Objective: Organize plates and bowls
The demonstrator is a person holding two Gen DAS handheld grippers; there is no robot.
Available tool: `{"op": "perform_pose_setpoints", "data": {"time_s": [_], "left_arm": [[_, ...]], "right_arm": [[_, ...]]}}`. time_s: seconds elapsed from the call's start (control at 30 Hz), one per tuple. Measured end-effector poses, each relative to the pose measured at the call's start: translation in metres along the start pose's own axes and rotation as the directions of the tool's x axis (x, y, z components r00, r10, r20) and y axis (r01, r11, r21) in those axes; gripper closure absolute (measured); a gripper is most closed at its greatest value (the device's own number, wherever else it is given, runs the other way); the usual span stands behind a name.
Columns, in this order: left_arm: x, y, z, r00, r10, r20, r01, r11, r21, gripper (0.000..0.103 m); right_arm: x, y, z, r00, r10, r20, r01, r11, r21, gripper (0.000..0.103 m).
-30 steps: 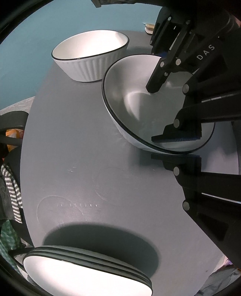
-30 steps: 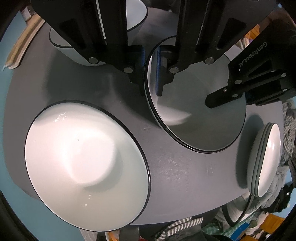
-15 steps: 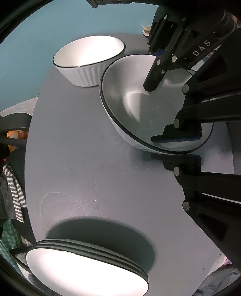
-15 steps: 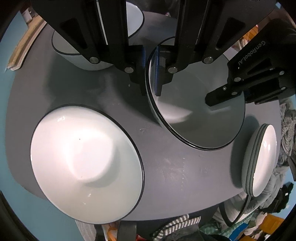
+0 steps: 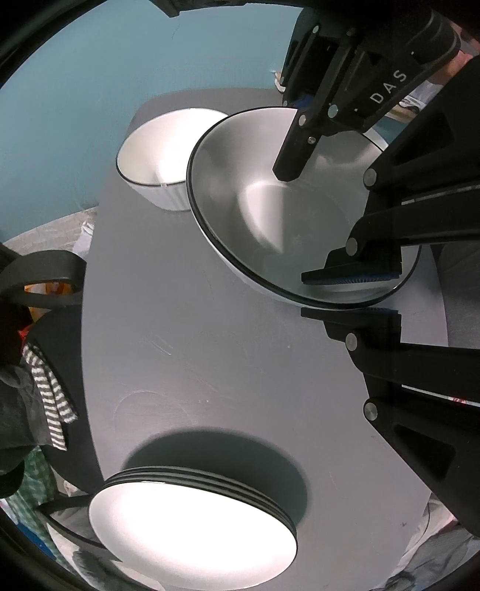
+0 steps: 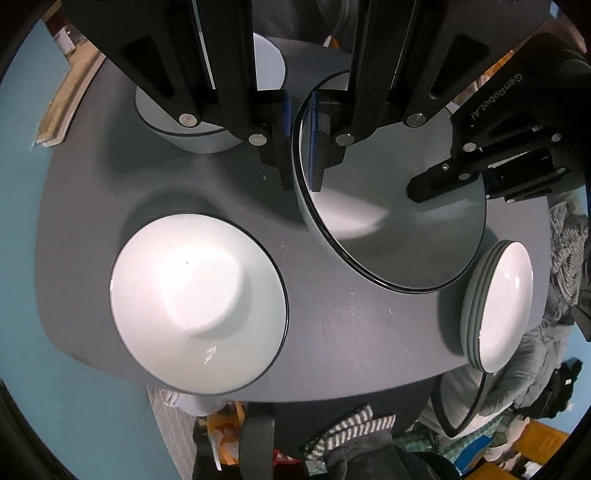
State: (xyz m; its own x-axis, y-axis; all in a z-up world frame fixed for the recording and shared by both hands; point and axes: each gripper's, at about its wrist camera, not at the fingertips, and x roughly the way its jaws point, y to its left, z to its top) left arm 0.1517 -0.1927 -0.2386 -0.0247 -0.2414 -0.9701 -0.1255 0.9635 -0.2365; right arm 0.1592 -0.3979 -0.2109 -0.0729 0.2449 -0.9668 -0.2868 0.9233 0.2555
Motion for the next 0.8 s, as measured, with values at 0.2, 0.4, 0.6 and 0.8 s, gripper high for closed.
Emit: {"op": "perform_pose_setpoints", "data": {"time_s": [0.2,0.4,0.6,0.8], "left_arm": [[-0.004,-0.006,-0.005,1.0,-0.007,0.022,0.007,1.0,0.01,0.093],[-0.013,-0.016,-0.001,0.999,-0.01,0.039,0.008,0.999,0.037,0.093],[-0.013,-0.033,0.01,0.999,-0.008,0.042,0.005,0.997,0.074,0.093],[-0.016,-0.054,0.023,0.999,0.006,0.04,-0.011,0.993,0.119,0.093]], "right_arm": [[-0.003,0.006,-0.001,1.0,-0.001,0.018,0.001,1.0,0.006,0.096],[-0.022,0.004,-0.001,0.999,-0.004,0.04,0.004,1.0,0.012,0.096],[-0.032,-0.006,0.004,0.999,-0.017,0.051,0.016,1.0,0.025,0.096],[-0.039,-0.022,0.01,0.998,-0.018,0.057,0.015,0.999,0.052,0.096]]}}
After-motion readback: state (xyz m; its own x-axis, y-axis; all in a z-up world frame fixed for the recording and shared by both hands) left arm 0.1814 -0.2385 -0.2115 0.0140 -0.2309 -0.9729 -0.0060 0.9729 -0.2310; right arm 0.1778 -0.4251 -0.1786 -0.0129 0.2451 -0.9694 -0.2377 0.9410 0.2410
